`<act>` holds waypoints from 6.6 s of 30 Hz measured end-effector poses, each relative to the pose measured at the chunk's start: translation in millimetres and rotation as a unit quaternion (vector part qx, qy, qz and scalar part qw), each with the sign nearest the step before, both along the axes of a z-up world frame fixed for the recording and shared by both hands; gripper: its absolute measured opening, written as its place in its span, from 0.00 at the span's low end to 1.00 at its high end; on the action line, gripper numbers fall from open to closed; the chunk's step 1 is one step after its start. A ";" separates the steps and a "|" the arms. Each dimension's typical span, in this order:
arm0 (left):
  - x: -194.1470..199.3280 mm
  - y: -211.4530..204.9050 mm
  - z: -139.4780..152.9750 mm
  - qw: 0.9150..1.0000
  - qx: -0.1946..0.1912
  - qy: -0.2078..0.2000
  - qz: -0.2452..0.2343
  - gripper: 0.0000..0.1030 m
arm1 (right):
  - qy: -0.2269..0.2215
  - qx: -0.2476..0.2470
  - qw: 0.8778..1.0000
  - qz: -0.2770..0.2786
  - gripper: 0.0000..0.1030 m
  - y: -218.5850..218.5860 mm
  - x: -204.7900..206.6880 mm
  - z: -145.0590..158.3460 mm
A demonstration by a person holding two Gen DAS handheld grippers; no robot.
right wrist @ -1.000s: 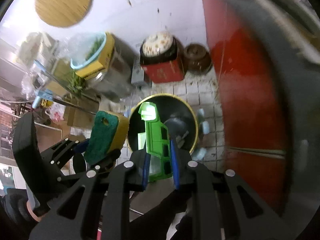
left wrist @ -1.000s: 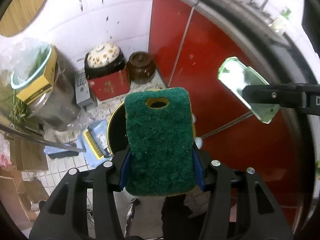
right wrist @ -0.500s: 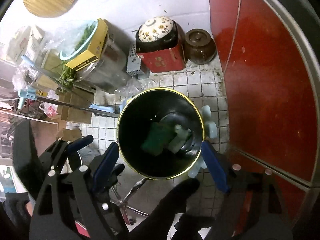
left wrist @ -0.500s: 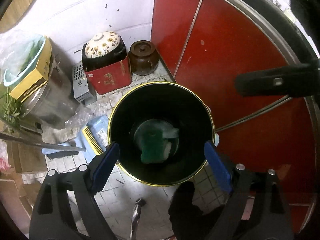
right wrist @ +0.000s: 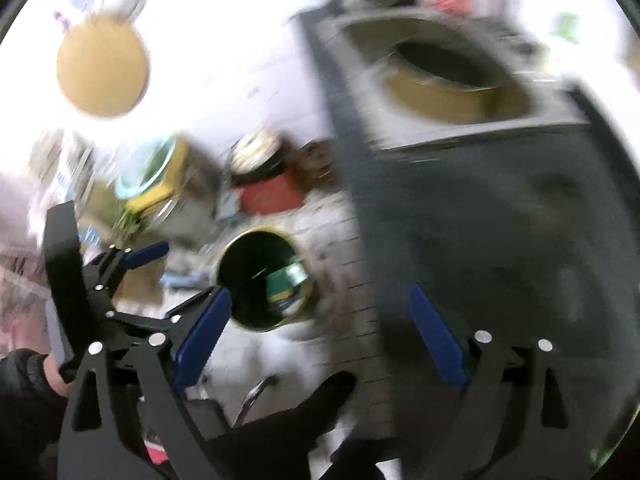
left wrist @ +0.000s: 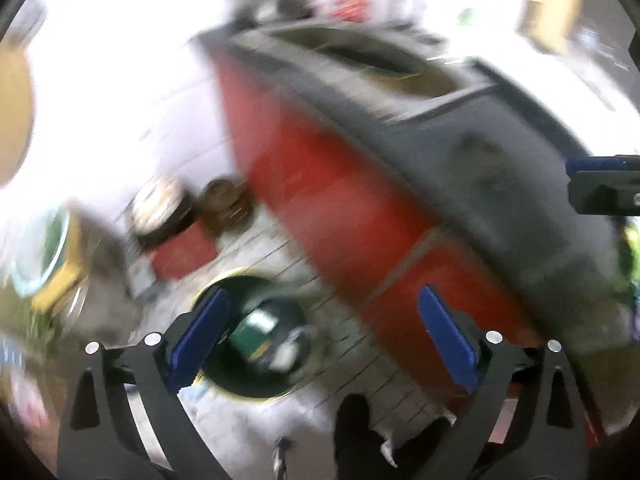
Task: Collect trash
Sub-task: 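Bring both tools back over the countertop, then grasp the green juice box with the left tool while the right tool grasps the green cartoon wrapper, then carry juice box and wrapper down over the floor bin and open both tools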
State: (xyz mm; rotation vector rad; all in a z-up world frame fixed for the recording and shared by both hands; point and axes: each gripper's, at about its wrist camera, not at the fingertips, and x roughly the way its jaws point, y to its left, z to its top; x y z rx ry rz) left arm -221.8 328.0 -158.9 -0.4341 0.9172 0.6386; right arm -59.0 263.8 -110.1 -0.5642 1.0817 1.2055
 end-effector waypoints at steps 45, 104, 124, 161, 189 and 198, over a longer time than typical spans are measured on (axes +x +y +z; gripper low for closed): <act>346.9 -414.1 37.3 0.894 -0.021 0.035 -0.446 0.91 | -0.081 0.022 0.898 -0.431 0.87 -538.4 191.8 18.1; 386.6 -366.1 97.6 0.920 -0.031 -0.047 -0.387 0.41 | -0.061 0.058 0.912 -0.402 0.11 -528.4 217.2 35.3; 256.2 -323.1 84.4 0.929 -0.008 -0.002 -0.371 0.41 | -0.060 0.025 0.924 -0.376 0.11 -462.5 130.2 45.0; -71.2 -14.5 -25.7 0.996 -0.041 0.046 0.065 0.41 | 0.076 -0.004 0.991 0.113 0.11 39.1 -74.2 -51.8; -119.6 67.6 -138.0 0.985 -0.083 0.053 0.139 0.77 | 0.128 -0.115 0.974 0.149 0.82 167.1 -111.9 -189.2; -61.9 31.8 -48.9 0.996 -0.028 0.041 0.073 0.86 | 0.065 -0.035 0.995 0.068 0.82 73.2 -41.6 -61.6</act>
